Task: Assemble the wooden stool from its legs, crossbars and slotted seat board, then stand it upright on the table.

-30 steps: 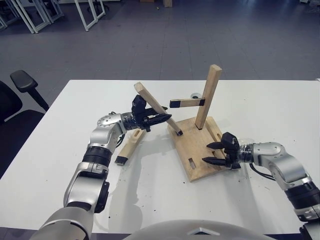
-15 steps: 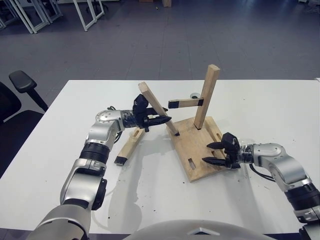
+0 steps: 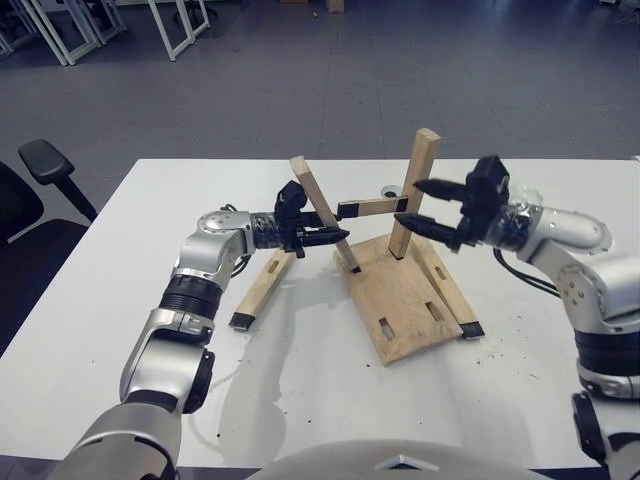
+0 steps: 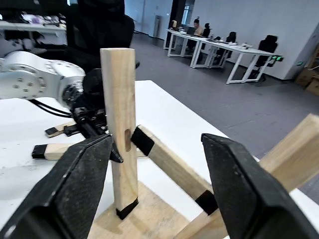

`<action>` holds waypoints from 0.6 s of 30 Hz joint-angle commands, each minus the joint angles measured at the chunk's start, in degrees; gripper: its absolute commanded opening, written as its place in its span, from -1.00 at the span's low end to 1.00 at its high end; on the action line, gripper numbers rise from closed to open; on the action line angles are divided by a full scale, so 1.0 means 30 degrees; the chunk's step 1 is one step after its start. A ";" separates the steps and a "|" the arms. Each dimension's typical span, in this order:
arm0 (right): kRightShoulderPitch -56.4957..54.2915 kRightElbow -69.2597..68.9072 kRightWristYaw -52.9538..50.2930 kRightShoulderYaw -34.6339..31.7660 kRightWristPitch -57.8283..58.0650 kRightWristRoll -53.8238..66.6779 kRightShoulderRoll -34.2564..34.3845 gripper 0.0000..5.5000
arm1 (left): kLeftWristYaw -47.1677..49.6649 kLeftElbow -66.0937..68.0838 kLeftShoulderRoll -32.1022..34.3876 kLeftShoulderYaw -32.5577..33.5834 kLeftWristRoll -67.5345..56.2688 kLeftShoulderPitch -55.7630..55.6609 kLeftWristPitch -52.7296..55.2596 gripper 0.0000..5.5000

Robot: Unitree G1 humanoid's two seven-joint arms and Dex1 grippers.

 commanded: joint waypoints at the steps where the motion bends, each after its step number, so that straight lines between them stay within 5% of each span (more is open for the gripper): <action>1: -0.3073 0.3185 -0.1822 0.3165 -0.3825 -0.5271 0.0828 -0.01 | 0.0076 0.1298 -0.0136 -0.1683 0.1937 0.1386 0.1632 -0.26; 10: -0.6372 1.5039 -0.0893 0.6915 -1.1869 -1.0221 0.4353 -0.01 | 0.0002 0.2451 -0.0370 -0.1508 0.2048 0.0893 0.1462 -0.26; 18: -0.5604 1.6911 0.0357 0.7344 -1.3238 -1.1156 0.4530 -0.01 | 0.0643 0.3153 -0.0570 -0.2649 0.3480 0.0299 0.0523 -0.26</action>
